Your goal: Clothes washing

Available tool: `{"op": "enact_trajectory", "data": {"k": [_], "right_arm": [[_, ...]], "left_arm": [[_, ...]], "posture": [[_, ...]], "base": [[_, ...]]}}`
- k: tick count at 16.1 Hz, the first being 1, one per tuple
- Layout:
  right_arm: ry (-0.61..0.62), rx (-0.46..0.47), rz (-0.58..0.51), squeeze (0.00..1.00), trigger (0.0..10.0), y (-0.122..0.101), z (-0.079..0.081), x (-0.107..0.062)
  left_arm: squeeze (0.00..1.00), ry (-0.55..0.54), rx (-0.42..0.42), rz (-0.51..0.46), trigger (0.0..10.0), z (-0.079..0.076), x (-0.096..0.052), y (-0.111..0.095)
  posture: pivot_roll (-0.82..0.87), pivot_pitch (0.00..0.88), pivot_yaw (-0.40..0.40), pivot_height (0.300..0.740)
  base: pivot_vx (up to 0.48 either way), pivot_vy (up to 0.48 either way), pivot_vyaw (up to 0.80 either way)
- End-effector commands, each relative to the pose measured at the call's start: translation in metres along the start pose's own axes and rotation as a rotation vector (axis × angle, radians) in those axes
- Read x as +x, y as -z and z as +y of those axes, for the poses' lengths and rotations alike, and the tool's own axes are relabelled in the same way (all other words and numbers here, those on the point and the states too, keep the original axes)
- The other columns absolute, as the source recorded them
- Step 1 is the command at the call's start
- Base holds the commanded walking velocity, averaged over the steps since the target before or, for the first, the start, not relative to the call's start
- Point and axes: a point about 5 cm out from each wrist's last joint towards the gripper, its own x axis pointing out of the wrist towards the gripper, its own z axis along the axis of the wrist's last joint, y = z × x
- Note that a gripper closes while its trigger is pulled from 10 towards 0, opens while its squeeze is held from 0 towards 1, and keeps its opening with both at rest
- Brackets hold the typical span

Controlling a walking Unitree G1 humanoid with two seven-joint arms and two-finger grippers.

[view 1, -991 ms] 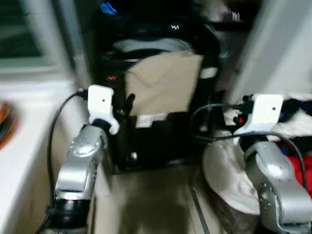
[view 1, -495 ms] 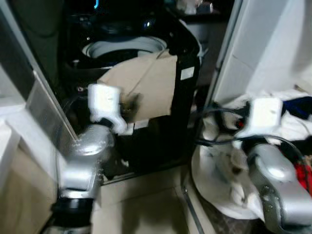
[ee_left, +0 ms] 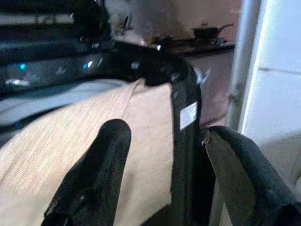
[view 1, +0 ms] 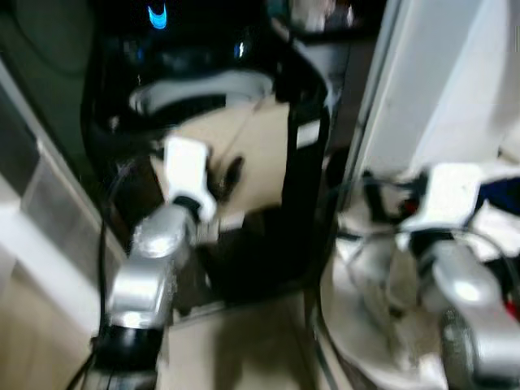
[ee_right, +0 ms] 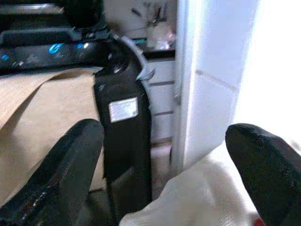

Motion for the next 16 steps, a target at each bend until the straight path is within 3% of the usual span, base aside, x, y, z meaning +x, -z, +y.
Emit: {"op": "enact_trajectory", "data": {"k": [1,4,11,13,16], "right_arm": [[-0.017,0.014,0.001,0.00,10.0,-0.0018,0.0062,-0.0025],[-0.006,0.015,0.014,0.00,10.0,-0.0012,0.0070,-0.0034],[0.009,0.023,0.035,0.00,10.0,0.0017,0.0077,-0.0071],[0.007,0.027,0.042,0.00,10.0,0.0030,0.0084,-0.0075],[-0.016,0.016,0.058,0.00,10.0,0.0071,0.0115,-0.0079]], "left_arm": [[0.00,-0.030,0.002,0.014,10.0,0.0094,-0.0009,0.0019],[0.00,-0.019,0.012,0.018,10.0,0.0069,0.0013,0.0018],[0.00,-0.010,0.027,0.022,10.0,0.0059,0.0045,0.0027],[0.00,-0.018,0.103,0.029,10.0,0.0050,0.0057,0.0036],[0.00,-0.038,0.044,0.031,10.0,0.0064,0.0051,0.0049]], "posture": [[-0.18,0.000,0.051,0.740],[-0.18,0.000,0.049,0.740],[-0.18,0.000,0.053,0.740],[-0.18,0.000,0.055,0.740],[-0.18,0.000,0.055,0.740]], "base": [[0.311,0.000,-0.80],[0.082,0.000,-0.80],[0.000,0.401,-0.80],[0.000,-0.240,-0.80],[0.000,-0.320,-0.14]]}}
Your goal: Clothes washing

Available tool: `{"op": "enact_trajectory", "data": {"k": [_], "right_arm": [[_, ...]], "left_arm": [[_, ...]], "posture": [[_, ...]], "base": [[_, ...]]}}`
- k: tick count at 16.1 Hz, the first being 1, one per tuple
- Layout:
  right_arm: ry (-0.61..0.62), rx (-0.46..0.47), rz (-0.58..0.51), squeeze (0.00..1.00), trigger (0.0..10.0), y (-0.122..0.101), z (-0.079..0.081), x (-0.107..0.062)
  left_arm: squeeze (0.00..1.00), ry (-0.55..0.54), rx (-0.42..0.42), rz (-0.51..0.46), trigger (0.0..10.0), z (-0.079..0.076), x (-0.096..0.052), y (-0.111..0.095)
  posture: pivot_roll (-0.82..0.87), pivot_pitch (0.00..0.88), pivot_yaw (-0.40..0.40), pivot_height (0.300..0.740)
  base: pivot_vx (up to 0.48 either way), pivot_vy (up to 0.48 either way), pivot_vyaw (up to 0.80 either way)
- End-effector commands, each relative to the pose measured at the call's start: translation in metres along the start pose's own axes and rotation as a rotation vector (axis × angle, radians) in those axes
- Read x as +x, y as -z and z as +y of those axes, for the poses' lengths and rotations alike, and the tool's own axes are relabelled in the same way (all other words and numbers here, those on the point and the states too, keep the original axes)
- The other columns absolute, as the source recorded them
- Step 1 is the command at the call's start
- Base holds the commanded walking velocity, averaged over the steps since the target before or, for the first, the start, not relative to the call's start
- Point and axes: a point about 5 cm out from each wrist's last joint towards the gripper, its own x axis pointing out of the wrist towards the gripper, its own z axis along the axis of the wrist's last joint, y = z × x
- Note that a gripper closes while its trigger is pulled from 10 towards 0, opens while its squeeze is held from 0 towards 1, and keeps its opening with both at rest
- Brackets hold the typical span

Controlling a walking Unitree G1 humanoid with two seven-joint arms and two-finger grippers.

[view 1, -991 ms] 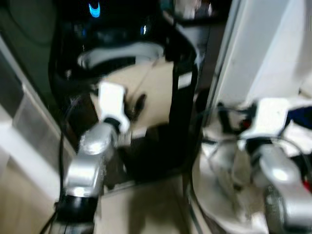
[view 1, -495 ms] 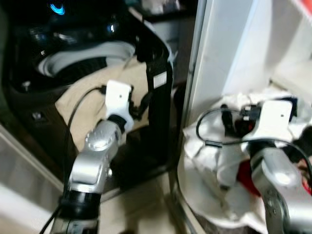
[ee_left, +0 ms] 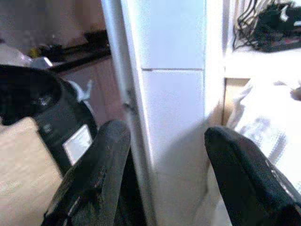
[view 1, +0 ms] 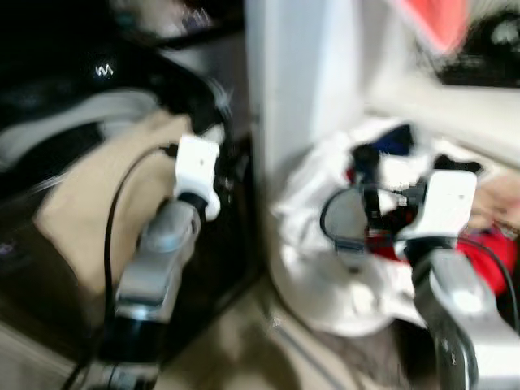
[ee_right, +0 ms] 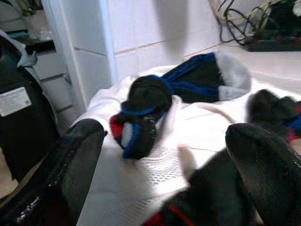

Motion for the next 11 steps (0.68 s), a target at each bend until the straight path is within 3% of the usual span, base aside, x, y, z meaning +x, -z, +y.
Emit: {"op": "enact_trajectory", "data": {"k": [1,3,5,7,11], "right_arm": [[-0.023,-0.005,0.014,0.00,10.0,0.002,0.003,-0.001],[-0.042,0.009,0.024,0.00,10.0,0.004,0.005,-0.001],[-0.144,-0.034,0.052,0.00,10.0,0.009,0.013,-0.001],[-0.184,-0.054,0.057,0.00,10.0,0.013,0.018,-0.003],[-0.224,-0.050,0.040,0.00,10.0,0.012,0.026,-0.004]], "left_arm": [[0.00,-0.028,-0.033,0.009,10.0,0.004,-0.001,0.001],[0.00,-0.023,-0.027,0.004,10.0,0.006,-0.003,0.001],[0.00,-0.019,0.019,0.020,10.0,0.008,-0.015,0.009],[0.00,-0.056,0.002,0.041,10.0,0.015,-0.025,0.015],[0.00,-0.087,0.005,0.044,10.0,0.023,-0.032,0.013]], "posture": [[-0.18,0.000,0.055,0.740],[-0.18,0.000,0.050,0.740],[-0.17,0.000,0.047,0.740],[-0.17,0.000,0.042,0.740],[-0.15,0.000,0.029,0.740]], "base": [[0.000,0.000,0.00],[0.000,0.000,0.00],[0.000,0.000,0.00],[0.283,0.000,0.80],[0.297,0.000,0.80]]}}
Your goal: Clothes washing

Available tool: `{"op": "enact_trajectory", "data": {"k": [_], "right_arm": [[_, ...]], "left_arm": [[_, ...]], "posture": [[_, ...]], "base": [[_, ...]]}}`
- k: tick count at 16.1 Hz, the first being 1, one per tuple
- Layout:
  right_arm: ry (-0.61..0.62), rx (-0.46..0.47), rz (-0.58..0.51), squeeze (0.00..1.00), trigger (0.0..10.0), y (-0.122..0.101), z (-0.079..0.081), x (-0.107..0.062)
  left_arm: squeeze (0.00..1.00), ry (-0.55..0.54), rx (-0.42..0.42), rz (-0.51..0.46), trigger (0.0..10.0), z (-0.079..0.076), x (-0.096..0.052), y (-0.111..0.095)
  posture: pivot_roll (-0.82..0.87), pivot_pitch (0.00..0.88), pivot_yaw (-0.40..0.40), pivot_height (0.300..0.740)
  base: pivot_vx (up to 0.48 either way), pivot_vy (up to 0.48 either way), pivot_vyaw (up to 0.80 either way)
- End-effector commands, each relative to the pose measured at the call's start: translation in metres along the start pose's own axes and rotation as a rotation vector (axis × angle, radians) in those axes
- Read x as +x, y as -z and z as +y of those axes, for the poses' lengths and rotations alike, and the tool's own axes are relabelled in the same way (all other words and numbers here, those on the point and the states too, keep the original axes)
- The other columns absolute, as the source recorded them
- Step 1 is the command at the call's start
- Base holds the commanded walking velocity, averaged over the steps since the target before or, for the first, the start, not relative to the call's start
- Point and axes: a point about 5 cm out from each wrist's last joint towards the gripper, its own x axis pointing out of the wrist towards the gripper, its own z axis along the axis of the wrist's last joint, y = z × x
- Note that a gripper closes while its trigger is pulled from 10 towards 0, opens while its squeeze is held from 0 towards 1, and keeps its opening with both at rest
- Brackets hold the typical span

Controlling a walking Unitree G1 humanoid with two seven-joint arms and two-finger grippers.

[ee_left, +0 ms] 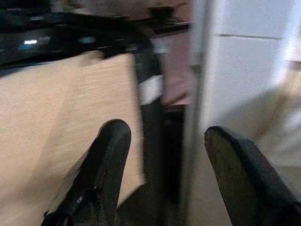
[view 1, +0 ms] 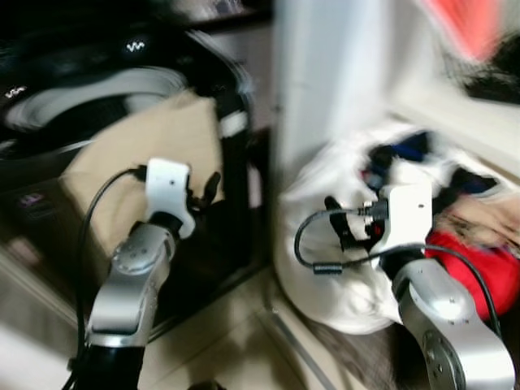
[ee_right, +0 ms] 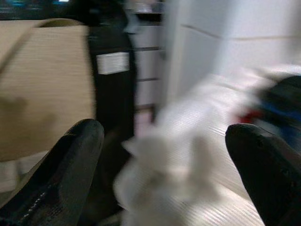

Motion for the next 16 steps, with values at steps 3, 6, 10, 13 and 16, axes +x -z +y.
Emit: {"op": "enact_trajectory", "data": {"k": [3,6,10,13,16], "right_arm": [[-0.048,0.006,-0.029,0.00,10.0,-0.003,0.007,0.001],[0.021,0.062,-0.058,0.00,10.0,-0.005,0.001,-0.001],[0.067,0.095,-0.081,0.00,10.0,-0.008,-0.001,-0.008],[0.084,0.095,-0.075,0.00,10.0,-0.007,0.000,-0.011],[0.119,0.096,-0.069,0.00,10.0,-0.007,-0.003,-0.013]], "left_arm": [[0.00,-0.008,0.018,-0.017,10.0,0.005,-0.001,-0.007],[0.00,0.017,0.026,-0.017,10.0,0.003,0.001,-0.009],[0.00,0.045,0.025,-0.018,10.0,0.002,0.009,-0.012],[0.00,0.070,0.029,-0.023,10.0,-0.003,0.013,-0.013],[0.00,0.101,0.003,-0.031,10.0,-0.010,0.017,-0.014]], "posture": [[-0.14,0.000,0.032,0.740],[-0.15,0.000,0.053,0.740],[-0.18,0.000,0.086,0.740],[-0.18,0.000,0.093,0.740],[-0.19,0.000,0.094,0.740]], "base": [[0.304,0.000,0.80],[0.305,0.000,-0.16],[0.304,0.000,-0.80],[0.101,0.000,-0.14],[0.000,0.000,0.00]]}}
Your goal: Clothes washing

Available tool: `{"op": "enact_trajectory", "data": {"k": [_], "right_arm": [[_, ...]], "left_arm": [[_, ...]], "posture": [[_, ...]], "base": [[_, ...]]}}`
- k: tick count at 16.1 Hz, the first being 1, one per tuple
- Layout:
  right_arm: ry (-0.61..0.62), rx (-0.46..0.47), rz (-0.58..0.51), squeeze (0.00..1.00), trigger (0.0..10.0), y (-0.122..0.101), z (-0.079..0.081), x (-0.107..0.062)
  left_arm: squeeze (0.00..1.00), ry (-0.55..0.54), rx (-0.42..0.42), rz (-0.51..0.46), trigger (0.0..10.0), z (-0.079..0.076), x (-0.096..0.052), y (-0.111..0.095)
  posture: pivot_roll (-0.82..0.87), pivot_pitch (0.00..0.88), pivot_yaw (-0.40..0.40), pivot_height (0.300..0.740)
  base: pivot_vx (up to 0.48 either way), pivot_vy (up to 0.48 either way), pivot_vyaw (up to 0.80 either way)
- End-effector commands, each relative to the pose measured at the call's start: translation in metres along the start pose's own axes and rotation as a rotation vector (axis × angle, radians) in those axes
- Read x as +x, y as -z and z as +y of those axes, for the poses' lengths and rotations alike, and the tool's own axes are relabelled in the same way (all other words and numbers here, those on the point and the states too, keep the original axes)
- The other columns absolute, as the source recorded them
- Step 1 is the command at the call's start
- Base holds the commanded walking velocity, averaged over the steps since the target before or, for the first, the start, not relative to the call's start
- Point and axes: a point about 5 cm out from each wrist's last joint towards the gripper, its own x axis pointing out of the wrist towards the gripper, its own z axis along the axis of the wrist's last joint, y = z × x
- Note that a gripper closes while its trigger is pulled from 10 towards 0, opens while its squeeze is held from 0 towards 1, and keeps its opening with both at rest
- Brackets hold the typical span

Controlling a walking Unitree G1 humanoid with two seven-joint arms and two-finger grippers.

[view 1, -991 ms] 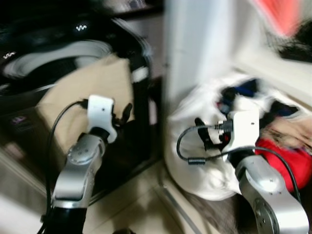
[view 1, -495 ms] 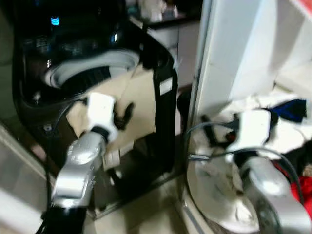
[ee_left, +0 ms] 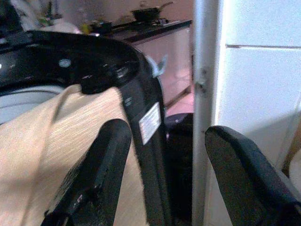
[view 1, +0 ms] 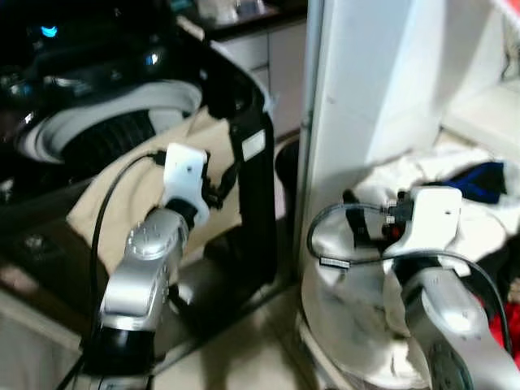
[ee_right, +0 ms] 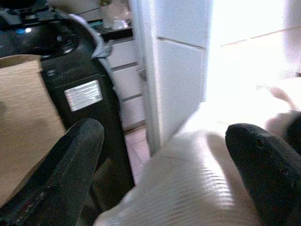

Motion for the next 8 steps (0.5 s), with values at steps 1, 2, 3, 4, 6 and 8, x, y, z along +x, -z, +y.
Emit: {"op": "enact_trajectory", "data": {"k": [1,2,3,4,6,8], "right_arm": [[0.008,0.007,-0.011,0.00,10.0,-0.0045,0.0012,-0.0011],[0.009,0.007,-0.011,0.00,10.0,-0.0047,0.0008,-0.0012],[0.013,0.006,-0.012,0.00,10.0,-0.0054,0.0002,-0.0013],[0.017,0.006,-0.013,0.00,10.0,-0.0060,-0.0005,-0.0012],[0.026,0.010,-0.012,0.00,10.0,-0.0062,-0.0012,-0.0005],[0.028,0.013,-0.011,0.00,10.0,-0.0064,-0.0007,-0.0004]], "left_arm": [[0.00,-0.005,-0.003,-0.001,10.0,0.0042,0.0020,-0.0009],[0.00,-0.005,-0.005,-0.001,10.0,0.0038,0.0030,-0.0010],[0.00,-0.005,-0.017,-0.004,10.0,0.0026,0.0049,-0.0015],[0.00,-0.001,-0.016,-0.005,10.0,0.0011,0.0067,-0.0019],[0.00,0.005,-0.014,-0.007,10.0,-0.0006,0.0088,-0.0027],[0.00,0.007,-0.016,-0.005,10.0,0.0001,0.0093,-0.0021]], "posture": [[-0.19,0.000,0.093,0.740],[-0.19,0.000,0.093,0.740],[-0.19,0.000,0.093,0.740],[-0.19,0.000,0.093,0.740],[-0.19,0.000,0.096,0.740],[-0.19,0.000,0.098,0.740]], "base": [[0.000,0.300,-0.61],[0.000,0.341,-0.72],[0.000,0.446,-0.80],[0.000,0.465,-0.80],[0.000,0.463,-0.80],[0.000,0.437,-0.80]]}}
